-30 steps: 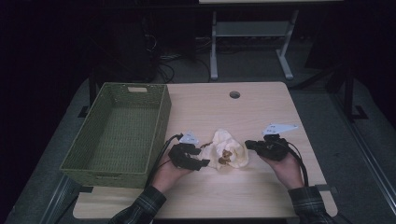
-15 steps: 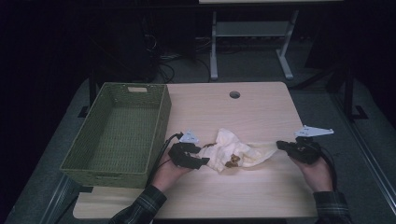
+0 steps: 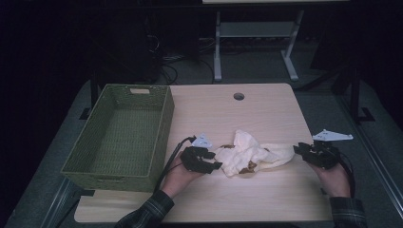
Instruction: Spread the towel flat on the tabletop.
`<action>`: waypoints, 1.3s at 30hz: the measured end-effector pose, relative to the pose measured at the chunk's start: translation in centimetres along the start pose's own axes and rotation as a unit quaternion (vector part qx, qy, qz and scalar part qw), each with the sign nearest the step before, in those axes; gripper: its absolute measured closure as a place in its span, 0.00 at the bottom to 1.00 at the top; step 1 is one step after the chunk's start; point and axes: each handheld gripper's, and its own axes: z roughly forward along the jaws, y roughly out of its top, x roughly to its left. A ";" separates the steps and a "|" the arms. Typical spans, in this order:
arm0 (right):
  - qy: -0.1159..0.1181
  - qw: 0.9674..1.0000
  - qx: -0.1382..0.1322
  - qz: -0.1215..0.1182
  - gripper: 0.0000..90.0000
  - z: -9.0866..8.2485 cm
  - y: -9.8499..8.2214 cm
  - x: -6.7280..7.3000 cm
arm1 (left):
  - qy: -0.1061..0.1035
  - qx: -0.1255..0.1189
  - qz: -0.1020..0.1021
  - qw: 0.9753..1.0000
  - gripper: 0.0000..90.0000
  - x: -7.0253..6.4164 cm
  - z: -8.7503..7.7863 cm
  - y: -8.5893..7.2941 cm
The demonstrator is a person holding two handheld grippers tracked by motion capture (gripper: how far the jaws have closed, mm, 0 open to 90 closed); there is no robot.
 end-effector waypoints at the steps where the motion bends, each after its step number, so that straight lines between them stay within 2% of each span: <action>1: 0.000 1.000 0.000 0.000 0.74 0.0 0.0 0.0 | 0.000 0.000 0.000 1.000 0.55 0.0 0.0 0.0; 3: 0.022 1.000 -0.008 -0.004 0.74 -0.2 0.3 0.7 | -0.014 0.004 0.012 1.000 0.55 -0.9 1.2 0.4; 6: 0.046 0.999 -0.004 -0.017 0.73 0.2 0.4 1.8 | -0.026 0.013 0.024 0.999 0.54 -1.9 2.7 0.7; 9: 0.067 0.997 0.010 -0.025 0.73 0.8 0.2 2.7 | -0.027 0.026 0.043 0.998 0.54 -2.7 3.9 0.9; 13: 0.081 0.996 0.028 -0.035 0.73 1.3 -0.4 3.5 | -0.025 0.035 0.052 0.998 0.54 -3.0 5.3 0.9; 15: 0.090 0.995 0.035 -0.038 0.73 1.5 -0.8 3.7 | -0.022 0.043 0.055 0.997 0.60 -3.0 5.7 0.8; 17: 0.102 0.993 0.042 -0.043 0.72 1.7 -1.1 4.0 | -0.012 0.040 0.057 0.998 0.73 -2.9 5.9 0.9; 18: 0.103 0.992 0.048 -0.049 0.72 1.7 -1.2 4.2 | -0.009 0.040 0.061 0.997 0.83 -2.7 5.8 1.0; 19: 0.105 0.992 0.050 -0.050 0.73 1.8 -1.2 4.4 | -0.011 0.035 0.054 0.998 0.90 -2.6 5.7 1.0; 20: 0.109 0.992 0.048 -0.051 0.73 1.8 -1.3 4.5 | -0.011 0.030 0.049 0.998 0.96 -2.4 5.6 1.1; 21: 0.113 0.991 0.045 -0.057 0.73 1.8 -1.3 4.5 | -0.011 0.025 0.040 0.999 0.97 -2.2 5.3 1.2; 22: 0.118 0.990 0.046 -0.061 0.73 1.8 -1.3 4.8 | -0.013 0.027 0.043 0.999 0.98 -2.0 5.1 1.3; 26: 0.136 0.987 0.043 -0.076 0.75 2.0 -1.2 5.5 | -0.015 -0.007 0.023 1.000 0.98 -1.3 3.3 1.8; 29: 0.151 0.984 0.039 -0.085 0.75 2.0 -0.9 6.2 | -0.015 -0.019 0.020 1.000 0.98 -0.9 2.4 2.0; 30: 0.158 0.983 0.038 -0.090 0.75 2.1 -0.8 6.5 | -0.014 -0.030 0.011 0.999 0.98 -0.5 1.7 2.2; 32: 0.164 0.981 0.036 -0.095 0.75 2.4 -0.5 7.1 | -0.015 -0.035 0.006 0.999 0.98 -0.2 1.1 2.3; 35: 0.173 0.978 0.047 -0.108 0.74 3.3 -0.3 8.1 | -0.015 -0.045 0.000 0.999 0.98 0.1 0.5 2.5; 36: 0.179 0.975 0.053 -0.117 0.74 3.8 -0.2 8.5 | -0.015 -0.048 -0.001 0.999 0.98 0.1 0.4 2.5; 39: 0.180 0.973 0.059 -0.128 0.74 4.5 0.0 9.3 | -0.014 -0.056 0.001 0.998 0.98 0.1 0.0 2.7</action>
